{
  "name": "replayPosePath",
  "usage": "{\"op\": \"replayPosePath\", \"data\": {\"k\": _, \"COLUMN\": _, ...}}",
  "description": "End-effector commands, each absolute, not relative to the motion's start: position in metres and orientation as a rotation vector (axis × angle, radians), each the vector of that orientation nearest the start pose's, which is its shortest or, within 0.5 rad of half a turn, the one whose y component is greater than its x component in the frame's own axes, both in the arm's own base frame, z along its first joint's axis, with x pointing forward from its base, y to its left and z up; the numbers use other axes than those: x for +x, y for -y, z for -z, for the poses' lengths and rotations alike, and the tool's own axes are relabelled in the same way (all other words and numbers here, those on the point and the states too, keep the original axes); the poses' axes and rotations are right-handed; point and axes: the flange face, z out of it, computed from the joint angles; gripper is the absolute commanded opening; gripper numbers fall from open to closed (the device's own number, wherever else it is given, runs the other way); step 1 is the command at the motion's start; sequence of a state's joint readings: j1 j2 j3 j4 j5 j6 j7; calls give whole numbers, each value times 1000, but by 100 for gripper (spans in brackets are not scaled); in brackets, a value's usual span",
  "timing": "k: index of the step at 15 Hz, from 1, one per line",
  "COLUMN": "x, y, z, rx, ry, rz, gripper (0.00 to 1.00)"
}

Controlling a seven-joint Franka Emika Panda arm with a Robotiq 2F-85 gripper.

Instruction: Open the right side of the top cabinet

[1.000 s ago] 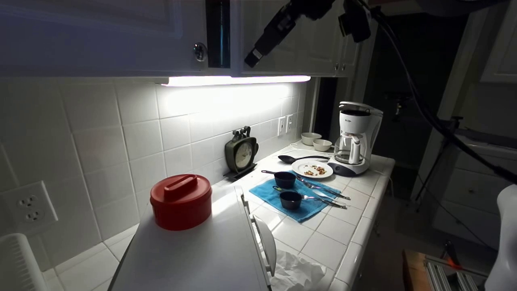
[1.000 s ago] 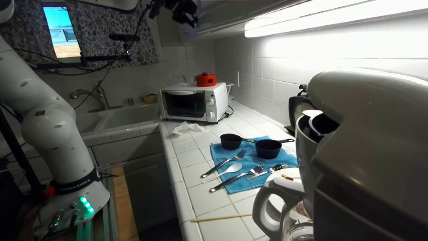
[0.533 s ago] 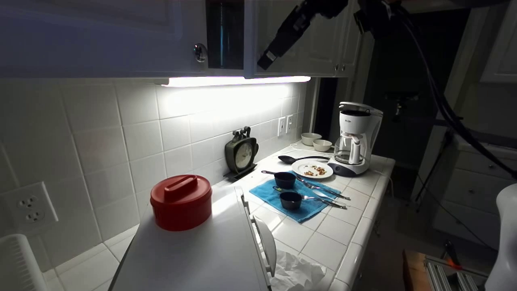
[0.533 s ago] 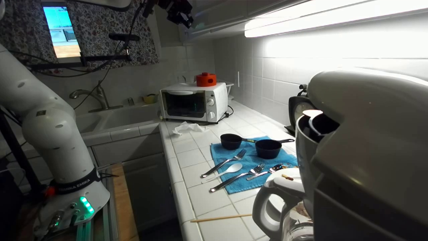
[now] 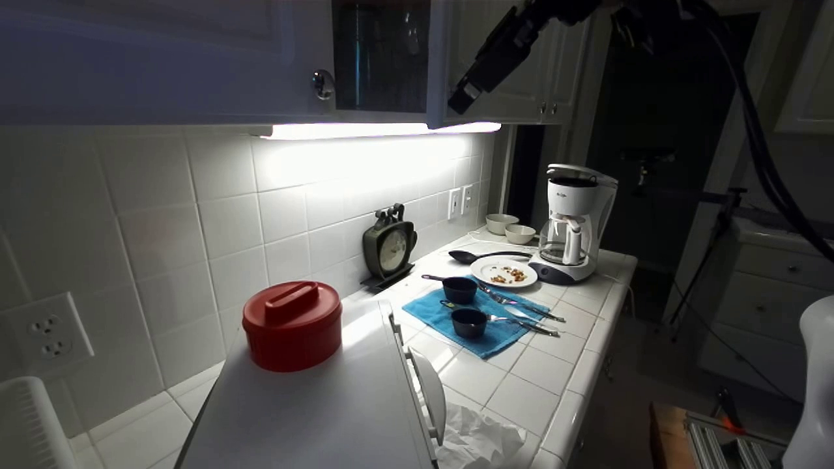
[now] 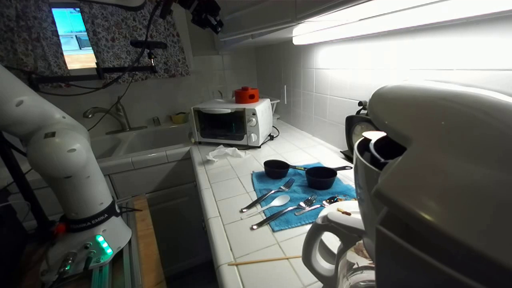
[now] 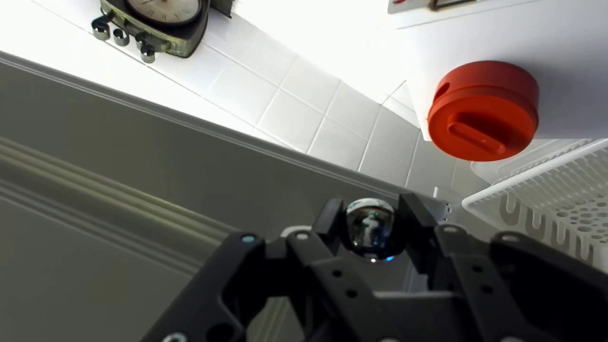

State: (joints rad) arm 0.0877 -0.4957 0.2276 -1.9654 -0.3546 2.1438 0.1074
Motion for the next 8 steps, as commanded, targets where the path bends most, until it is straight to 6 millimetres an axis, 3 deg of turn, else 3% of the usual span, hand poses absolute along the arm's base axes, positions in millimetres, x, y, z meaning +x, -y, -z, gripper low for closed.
{"op": "replayPosePath", "data": {"k": 1, "x": 379, "y": -132, "z": -713, "rx": -3268, "ry": 391, "rz": 1059, "gripper": 11}}
{"op": "replayPosePath", "data": {"k": 8, "x": 348, "y": -123, "z": -714, "rx": -3310, "ry": 321, "rz": 1008, "gripper": 11}}
